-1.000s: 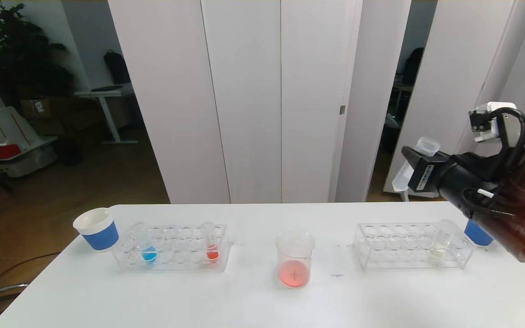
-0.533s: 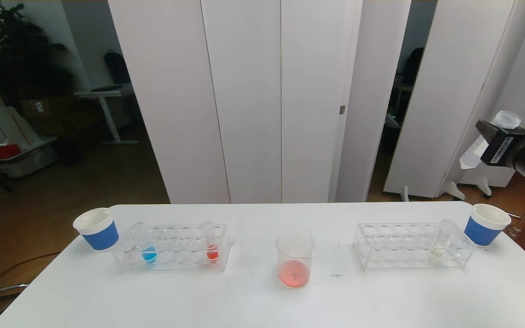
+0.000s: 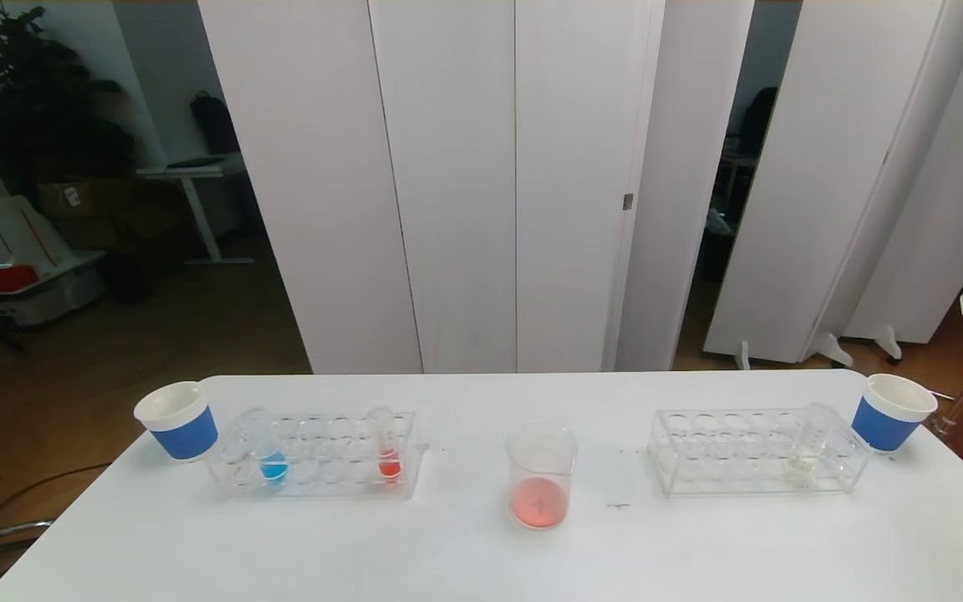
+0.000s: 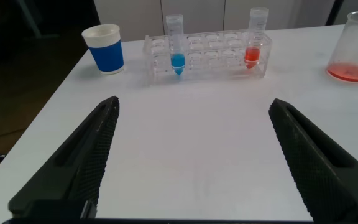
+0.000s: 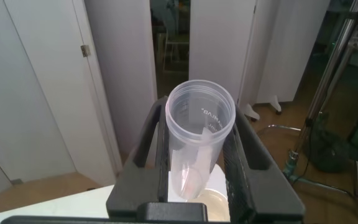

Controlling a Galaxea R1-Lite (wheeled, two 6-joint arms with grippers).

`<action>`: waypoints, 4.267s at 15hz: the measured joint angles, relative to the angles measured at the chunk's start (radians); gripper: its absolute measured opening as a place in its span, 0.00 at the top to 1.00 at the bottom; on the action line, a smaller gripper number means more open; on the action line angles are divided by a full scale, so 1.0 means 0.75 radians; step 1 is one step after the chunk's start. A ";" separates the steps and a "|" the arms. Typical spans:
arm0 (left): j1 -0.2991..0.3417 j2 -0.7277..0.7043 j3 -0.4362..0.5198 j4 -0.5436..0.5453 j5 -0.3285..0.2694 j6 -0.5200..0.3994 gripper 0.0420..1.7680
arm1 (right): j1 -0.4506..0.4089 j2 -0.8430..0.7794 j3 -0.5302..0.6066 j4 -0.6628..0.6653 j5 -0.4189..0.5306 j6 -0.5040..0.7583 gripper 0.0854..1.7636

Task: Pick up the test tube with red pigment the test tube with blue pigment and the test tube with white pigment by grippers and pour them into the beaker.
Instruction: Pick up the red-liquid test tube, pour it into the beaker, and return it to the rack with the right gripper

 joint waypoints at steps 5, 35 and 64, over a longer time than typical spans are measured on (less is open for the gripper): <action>0.000 0.000 0.000 0.001 0.001 0.000 0.03 | -0.074 0.165 -0.002 -0.111 0.001 0.001 0.71; 0.000 0.000 0.000 0.001 0.001 0.000 0.03 | -0.128 0.782 0.012 -0.376 -0.001 0.031 0.71; 0.000 0.000 0.000 0.001 0.001 0.000 0.03 | -0.112 -0.135 -0.194 0.502 0.226 0.004 0.01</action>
